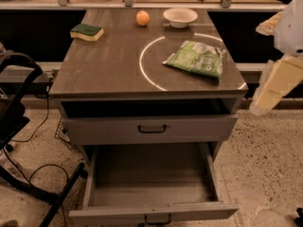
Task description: Move green jalapeno chip bag near sponge
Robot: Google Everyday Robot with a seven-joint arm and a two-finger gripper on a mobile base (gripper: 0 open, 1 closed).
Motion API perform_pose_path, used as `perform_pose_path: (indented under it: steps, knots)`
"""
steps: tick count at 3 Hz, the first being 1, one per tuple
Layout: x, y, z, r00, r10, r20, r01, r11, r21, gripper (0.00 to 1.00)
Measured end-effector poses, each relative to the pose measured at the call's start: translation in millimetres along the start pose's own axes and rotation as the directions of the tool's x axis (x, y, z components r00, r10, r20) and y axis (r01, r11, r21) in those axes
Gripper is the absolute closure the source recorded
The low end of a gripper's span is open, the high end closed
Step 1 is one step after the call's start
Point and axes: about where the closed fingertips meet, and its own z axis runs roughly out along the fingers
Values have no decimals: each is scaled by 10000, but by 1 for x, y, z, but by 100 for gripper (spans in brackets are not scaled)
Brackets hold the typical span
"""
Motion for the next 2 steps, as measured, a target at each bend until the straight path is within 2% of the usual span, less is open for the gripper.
perform_pose_path:
  steps: [1, 2]
  knots:
    - [-11, -59, 38, 9820, -112, 1886, -93, 9942, 1074, 0]
    - [-25, -103, 60, 9521, -363, 3037, -198, 9835, 1797, 0]
